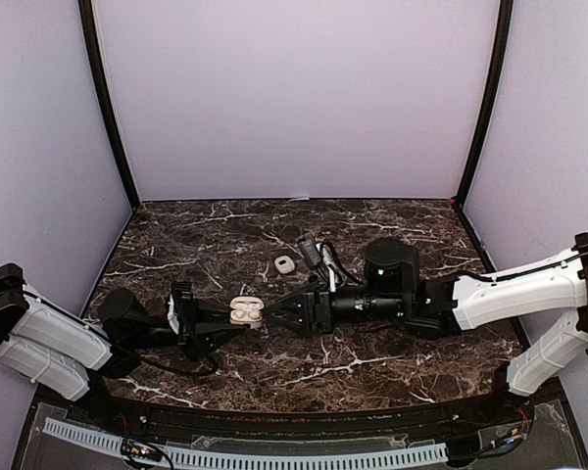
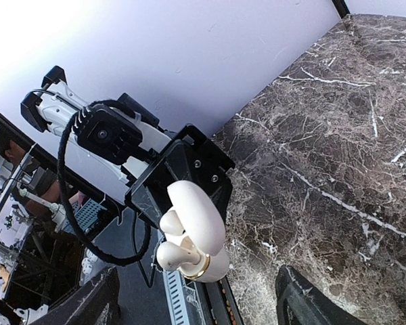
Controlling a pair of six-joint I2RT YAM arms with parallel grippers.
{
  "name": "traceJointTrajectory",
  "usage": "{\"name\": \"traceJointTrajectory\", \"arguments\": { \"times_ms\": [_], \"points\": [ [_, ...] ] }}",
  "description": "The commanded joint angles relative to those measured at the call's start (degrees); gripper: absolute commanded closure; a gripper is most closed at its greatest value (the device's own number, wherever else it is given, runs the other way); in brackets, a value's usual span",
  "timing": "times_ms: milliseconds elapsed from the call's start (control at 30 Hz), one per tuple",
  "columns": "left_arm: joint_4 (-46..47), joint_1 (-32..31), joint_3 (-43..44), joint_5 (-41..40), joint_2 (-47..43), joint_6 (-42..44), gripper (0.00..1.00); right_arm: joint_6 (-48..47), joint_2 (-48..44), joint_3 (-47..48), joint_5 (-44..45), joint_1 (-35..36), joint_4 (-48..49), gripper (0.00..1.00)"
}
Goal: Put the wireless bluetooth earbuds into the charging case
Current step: Adjust the right earbud in the right side groove of the charging case.
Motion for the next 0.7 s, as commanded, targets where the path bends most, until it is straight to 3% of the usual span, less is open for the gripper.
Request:
{"name": "traceJointTrajectory", "arguments": {
  "times_ms": [0, 667],
  "points": [
    [2.49, -0.19, -0.32, 0.78, -1.02, -0.46, 1.0, 0.96, 0.88, 0.55, -1.05, -0.36, 3.03, 0.19],
    [1.54, -0.18, -0.2, 1.05, -1.45, 0.15, 1.0, 2.1, 3.92, 2.48, -2.77, -0.41, 3.47, 0.32]
  ]
}}
